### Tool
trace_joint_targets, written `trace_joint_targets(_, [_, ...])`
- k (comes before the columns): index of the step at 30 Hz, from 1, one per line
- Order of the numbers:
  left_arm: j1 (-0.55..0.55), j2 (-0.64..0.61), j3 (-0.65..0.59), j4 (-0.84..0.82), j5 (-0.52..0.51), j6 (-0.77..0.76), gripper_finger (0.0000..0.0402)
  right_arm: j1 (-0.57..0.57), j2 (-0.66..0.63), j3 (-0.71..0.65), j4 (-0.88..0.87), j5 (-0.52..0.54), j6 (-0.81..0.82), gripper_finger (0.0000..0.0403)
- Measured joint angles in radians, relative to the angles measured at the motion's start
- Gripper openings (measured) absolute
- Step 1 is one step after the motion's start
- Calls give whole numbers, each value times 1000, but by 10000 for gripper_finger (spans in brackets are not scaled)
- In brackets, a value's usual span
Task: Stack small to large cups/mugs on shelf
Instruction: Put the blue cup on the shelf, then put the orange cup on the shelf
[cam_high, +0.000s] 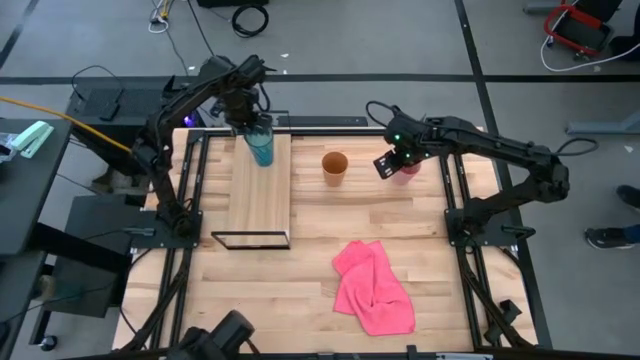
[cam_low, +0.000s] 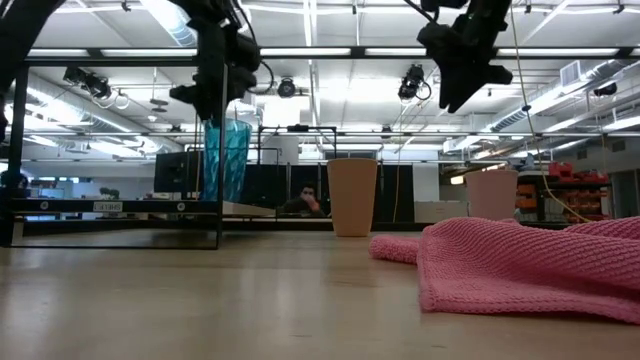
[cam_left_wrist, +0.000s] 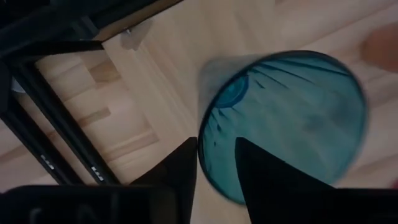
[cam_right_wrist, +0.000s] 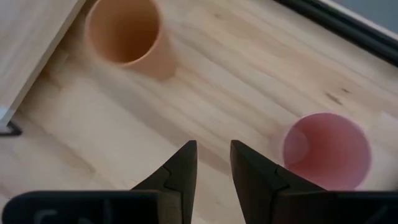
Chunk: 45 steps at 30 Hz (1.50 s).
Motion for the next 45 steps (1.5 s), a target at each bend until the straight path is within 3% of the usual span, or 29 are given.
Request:
trace_joint_targets(8, [0, -142, 3, 7, 1, -23, 126, -73, 0, 0, 12, -3, -6, 104])
trace_joint_targets(16, [-44, -272, 3, 9, 0, -73, 124, -83, 24, 0, 192, -91, -34, 104])
trace_joint_targets(29, [-330, -423, 3, 7, -40, -223, 122, -135, 242, 0, 452, -228, -93, 105])
trace_joint_targets(37, [-506, -447, 3, 3, -160, -331, 130, -162, 343, 0, 455, -266, -112, 105])
trace_joint_targets(45, [-581, -446, 3, 3, -218, -365, 122, -154, 376, 0, 465, -281, -120, 105])
